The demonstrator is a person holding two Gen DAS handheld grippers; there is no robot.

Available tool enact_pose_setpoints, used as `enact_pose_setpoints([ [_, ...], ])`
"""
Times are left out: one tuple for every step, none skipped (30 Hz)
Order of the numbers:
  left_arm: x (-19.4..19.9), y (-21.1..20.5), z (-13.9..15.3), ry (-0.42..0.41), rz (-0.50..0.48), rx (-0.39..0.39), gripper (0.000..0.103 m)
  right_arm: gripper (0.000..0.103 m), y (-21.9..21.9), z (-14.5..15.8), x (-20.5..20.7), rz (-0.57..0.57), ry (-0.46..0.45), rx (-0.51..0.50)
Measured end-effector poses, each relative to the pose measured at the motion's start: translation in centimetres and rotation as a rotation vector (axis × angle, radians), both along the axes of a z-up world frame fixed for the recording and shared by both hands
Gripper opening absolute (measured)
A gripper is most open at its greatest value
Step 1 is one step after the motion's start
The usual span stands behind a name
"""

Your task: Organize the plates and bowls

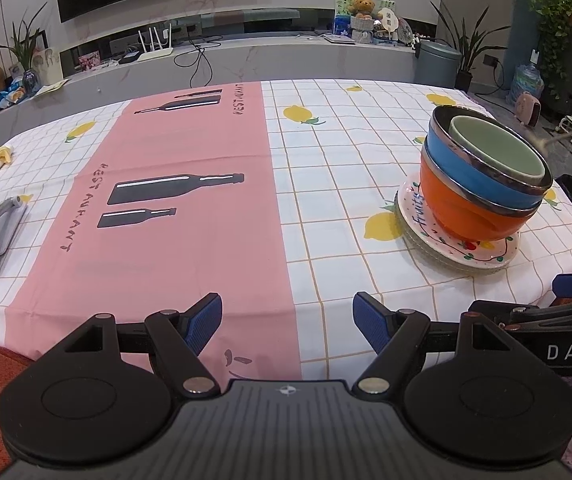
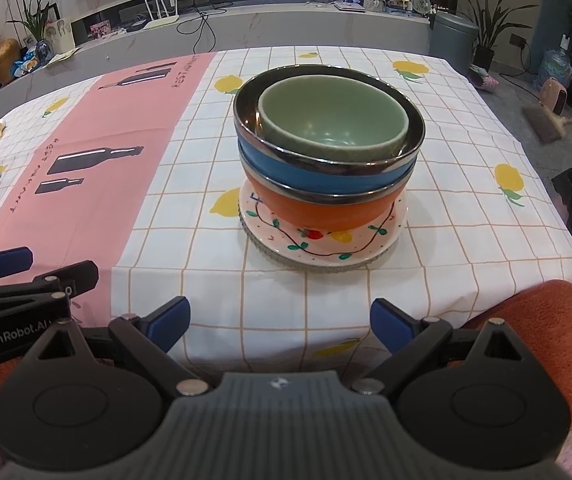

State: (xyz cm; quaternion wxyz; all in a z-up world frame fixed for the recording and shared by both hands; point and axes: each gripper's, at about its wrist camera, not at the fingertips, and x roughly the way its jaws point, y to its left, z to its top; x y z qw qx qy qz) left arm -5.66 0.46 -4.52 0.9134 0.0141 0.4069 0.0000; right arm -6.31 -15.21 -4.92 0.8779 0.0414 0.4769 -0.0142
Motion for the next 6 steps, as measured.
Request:
enact_pose_setpoints([
  [0.00,0.00,0.00,-0.001,0.000,0.000,0.088,0.095,0.00,0.02,-0.01,0.000,0.000,0.000],
  [-0.02,-0.01,0.02,-0.002,0.001,-0.002,0.087,0.095,0.00,0.04,-0.02,0.001,0.001,0.000],
  [0.00,0.01,0.04,-0.003,0.002,-0.003,0.087,0.095,0.01,0.04,-0.02,0.000,0.001,0.000],
  [0.00,0.04,0.04,-0.003,0.003,-0.004,0.087,0.095,0.01,0.04,-0.02,-0.001,0.001,0.000],
  [0.00,0.04,0.02,-0.002,0.005,-0.005,0.087,0.095,0.02,0.04,-0.03,-0.001,0.002,0.000],
  [0.01,0.05,0.01,-0.001,0.006,-0.005,0.087,0.095,0.03,0.06,-0.03,0.000,0.003,0.001],
])
